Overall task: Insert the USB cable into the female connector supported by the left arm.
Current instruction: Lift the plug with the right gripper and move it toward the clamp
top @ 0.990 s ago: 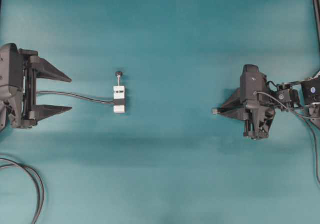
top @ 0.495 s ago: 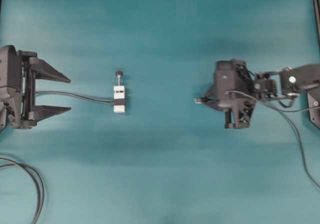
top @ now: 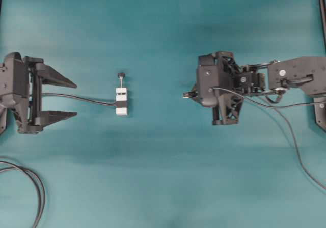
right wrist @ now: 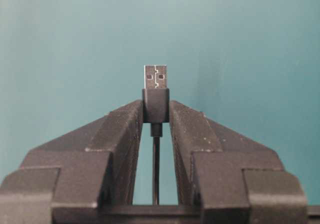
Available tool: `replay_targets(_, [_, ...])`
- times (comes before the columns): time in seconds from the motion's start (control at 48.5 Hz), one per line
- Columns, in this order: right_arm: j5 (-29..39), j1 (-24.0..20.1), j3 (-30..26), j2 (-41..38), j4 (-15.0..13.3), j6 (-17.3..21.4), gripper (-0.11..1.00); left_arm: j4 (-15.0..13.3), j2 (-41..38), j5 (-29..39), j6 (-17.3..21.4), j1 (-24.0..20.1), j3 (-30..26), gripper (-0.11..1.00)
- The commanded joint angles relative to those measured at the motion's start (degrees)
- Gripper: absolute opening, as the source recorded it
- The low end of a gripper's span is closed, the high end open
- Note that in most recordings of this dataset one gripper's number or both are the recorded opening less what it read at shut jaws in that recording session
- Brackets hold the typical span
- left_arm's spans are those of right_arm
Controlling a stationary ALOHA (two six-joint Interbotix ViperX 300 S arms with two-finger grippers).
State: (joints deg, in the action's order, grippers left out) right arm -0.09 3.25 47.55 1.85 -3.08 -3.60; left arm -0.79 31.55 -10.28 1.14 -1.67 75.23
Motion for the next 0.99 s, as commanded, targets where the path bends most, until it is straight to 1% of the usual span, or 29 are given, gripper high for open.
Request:
replay_targets(0.0, [-0.4,0.0,-2.5,-0.4,-0.1,0.9,0.21,-0.1,-3.2,-3.9,0.5,0.2,-0.4,0.92])
replay_targets(0.124, [1.2,-0.7,-4.9,-2.1,-0.2,1.8,0.21,-0.1,-8.6,-8.9,0.5,0.2,-0.6,0.92])
replay_targets(0.309, [6.9,-1.8,-10.1,-5.0,-0.2,1.9,0.21,-0.1,-16.3,-15.7,0.6,0.2,-0.9,0.92])
replay_targets(0.536, [9.3,-2.5,-14.3,-7.2,-0.2,2.2,0.21,-0.1,-23.8,-18.9,0.5,0.0,-2.0,0.92])
replay_targets(0.784, [14.9,-2.6,-19.1,-10.2,-0.3,3.8,0.21,-0.1,-32.0,-20.7,0.5,-0.9,-7.6,0.92])
replay_targets(0.969, [15.0,-2.9,-20.0,-11.0,-0.3,3.9,0.21,-0.1,-35.9,-25.6,1.9,-1.5,-9.7,0.92])
